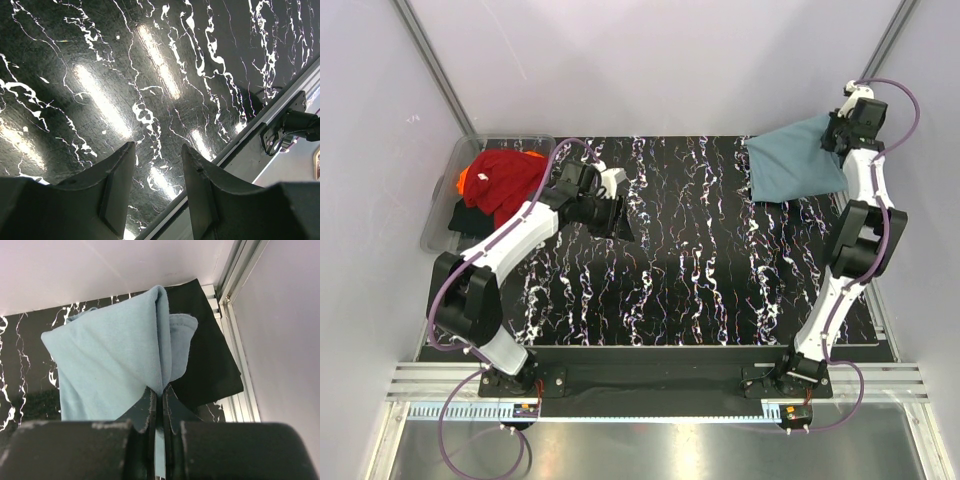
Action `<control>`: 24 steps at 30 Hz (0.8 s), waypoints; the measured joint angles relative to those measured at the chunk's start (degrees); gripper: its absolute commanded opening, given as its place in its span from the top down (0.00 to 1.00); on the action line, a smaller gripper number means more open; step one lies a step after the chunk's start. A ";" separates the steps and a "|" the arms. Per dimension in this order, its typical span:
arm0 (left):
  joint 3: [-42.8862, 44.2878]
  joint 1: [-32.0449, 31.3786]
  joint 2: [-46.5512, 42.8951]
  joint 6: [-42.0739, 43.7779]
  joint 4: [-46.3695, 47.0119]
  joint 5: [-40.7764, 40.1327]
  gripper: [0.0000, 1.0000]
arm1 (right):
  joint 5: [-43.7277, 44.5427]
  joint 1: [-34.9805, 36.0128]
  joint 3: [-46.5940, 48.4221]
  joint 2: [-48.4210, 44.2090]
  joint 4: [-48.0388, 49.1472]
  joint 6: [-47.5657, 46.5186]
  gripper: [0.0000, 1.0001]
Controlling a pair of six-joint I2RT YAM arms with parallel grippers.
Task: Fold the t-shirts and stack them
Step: Neatly place the folded tshirt to the corner
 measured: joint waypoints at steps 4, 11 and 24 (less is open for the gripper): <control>0.00 -0.35 0.00 0.00 -0.02 -0.02 0.52 | -1.53 -0.94 0.87 2.82 3.04 1.33 0.98; -0.02 -1.31 0.07 0.02 -0.02 -0.35 0.52 | 0.15 -1.09 15.28 18.38 5.44 3.82 0.78; -0.04 -2.78 0.59 0.09 -0.07 -2.36 0.52 | 10.84 -2.51 17.55 20.28 1.70 6.78 0.31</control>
